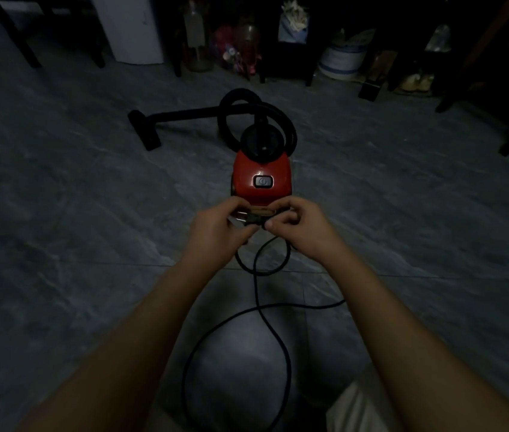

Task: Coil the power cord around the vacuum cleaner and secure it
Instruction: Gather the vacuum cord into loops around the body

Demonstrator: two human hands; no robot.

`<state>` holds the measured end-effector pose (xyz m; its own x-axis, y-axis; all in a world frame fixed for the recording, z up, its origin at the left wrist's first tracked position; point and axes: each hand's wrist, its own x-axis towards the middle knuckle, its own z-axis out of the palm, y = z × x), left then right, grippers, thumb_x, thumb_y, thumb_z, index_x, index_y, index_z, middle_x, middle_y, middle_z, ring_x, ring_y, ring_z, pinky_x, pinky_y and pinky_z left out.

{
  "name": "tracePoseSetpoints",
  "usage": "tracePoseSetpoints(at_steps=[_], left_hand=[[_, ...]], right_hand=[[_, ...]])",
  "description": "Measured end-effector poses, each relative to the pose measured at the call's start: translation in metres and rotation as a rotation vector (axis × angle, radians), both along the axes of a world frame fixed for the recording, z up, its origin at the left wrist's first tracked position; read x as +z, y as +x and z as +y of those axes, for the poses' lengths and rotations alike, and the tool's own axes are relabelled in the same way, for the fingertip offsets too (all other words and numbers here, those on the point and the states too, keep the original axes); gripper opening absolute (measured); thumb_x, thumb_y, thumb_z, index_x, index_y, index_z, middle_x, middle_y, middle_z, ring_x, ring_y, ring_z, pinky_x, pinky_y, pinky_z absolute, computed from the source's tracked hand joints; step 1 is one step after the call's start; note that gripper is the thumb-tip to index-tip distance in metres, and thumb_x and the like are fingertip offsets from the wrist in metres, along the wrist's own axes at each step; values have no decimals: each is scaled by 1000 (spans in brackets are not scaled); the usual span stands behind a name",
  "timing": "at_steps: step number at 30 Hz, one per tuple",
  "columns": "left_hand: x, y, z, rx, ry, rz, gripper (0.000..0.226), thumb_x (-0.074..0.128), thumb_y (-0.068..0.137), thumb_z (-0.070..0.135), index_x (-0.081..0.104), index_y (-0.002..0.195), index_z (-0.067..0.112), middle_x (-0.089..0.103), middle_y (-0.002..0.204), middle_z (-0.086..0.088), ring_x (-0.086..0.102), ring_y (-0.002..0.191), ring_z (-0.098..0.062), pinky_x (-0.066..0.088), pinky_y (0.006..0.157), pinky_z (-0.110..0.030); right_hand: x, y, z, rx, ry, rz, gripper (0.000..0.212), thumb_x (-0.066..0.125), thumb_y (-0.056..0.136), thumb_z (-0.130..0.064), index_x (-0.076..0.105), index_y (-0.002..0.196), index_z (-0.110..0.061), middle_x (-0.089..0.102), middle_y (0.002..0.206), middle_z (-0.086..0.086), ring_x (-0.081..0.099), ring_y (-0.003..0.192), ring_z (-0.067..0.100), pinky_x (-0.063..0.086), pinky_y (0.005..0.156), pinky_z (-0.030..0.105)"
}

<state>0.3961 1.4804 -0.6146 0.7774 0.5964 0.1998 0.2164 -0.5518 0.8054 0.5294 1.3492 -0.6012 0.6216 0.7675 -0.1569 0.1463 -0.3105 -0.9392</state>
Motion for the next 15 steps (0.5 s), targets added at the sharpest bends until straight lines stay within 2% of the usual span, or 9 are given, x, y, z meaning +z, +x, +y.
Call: tracePoseSetpoints(at_steps=[3,5,7,9,11,15], left_hand=[[1,-6,7,146,-53,-80,27,80,78,17,64,98,26,69,83,6,69,57,-6,58,63,-24],[3,-12,13,241,-112,-146,22,78,80,17,65,97,23,70,83,4,70,61,-10,57,62,-22],[7,-16,17,334,-199,-224,20,76,82,15,65,96,22,71,84,1,71,66,-16,54,57,-17],[11,-17,17,402,-260,-261,19,76,82,12,65,93,23,71,84,-1,71,67,-18,49,52,-11],[12,-14,13,396,-292,-235,15,76,82,11,67,91,17,70,83,-4,72,66,-20,50,50,-13],[6,-6,2,315,-205,-138,18,79,79,18,66,90,13,70,81,1,70,69,-16,60,63,-30]], right_hand=[[-2,0,-1,-9,-6,-41,23,71,87,-7,67,110,-5,71,86,-1,63,69,-7,45,60,7],[-7,1,-4,-14,-18,-49,25,69,89,-9,67,114,-6,72,96,10,68,80,9,50,67,12],[-9,2,-6,-37,-21,-36,25,68,90,-9,66,115,-7,71,95,12,70,81,17,53,71,18],[-8,3,-7,-63,-7,-16,22,68,90,-9,66,112,-10,69,89,9,69,79,16,52,72,17],[-7,-2,-6,-104,20,2,21,68,90,-8,66,110,-11,70,89,11,69,79,16,53,70,13],[-10,-10,-3,-164,77,36,19,60,93,-3,70,107,-11,75,96,14,73,88,26,58,79,30]])
